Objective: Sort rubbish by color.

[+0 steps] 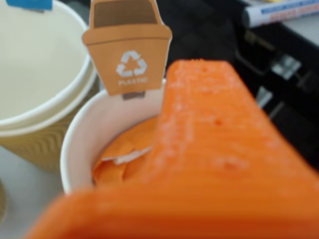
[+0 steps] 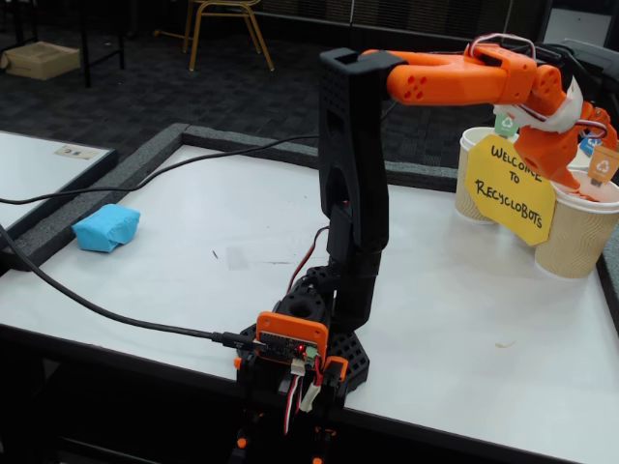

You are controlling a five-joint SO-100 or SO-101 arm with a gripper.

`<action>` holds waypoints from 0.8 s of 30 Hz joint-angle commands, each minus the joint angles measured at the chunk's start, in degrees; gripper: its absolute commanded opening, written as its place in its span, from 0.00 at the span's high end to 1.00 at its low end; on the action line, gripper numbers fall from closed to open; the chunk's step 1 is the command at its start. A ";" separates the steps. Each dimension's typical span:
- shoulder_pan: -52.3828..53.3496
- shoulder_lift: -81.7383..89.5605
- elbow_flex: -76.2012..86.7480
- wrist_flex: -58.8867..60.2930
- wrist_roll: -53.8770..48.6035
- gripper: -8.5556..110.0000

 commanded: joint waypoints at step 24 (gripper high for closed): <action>-19.42 37.18 -13.80 29.36 -0.44 0.93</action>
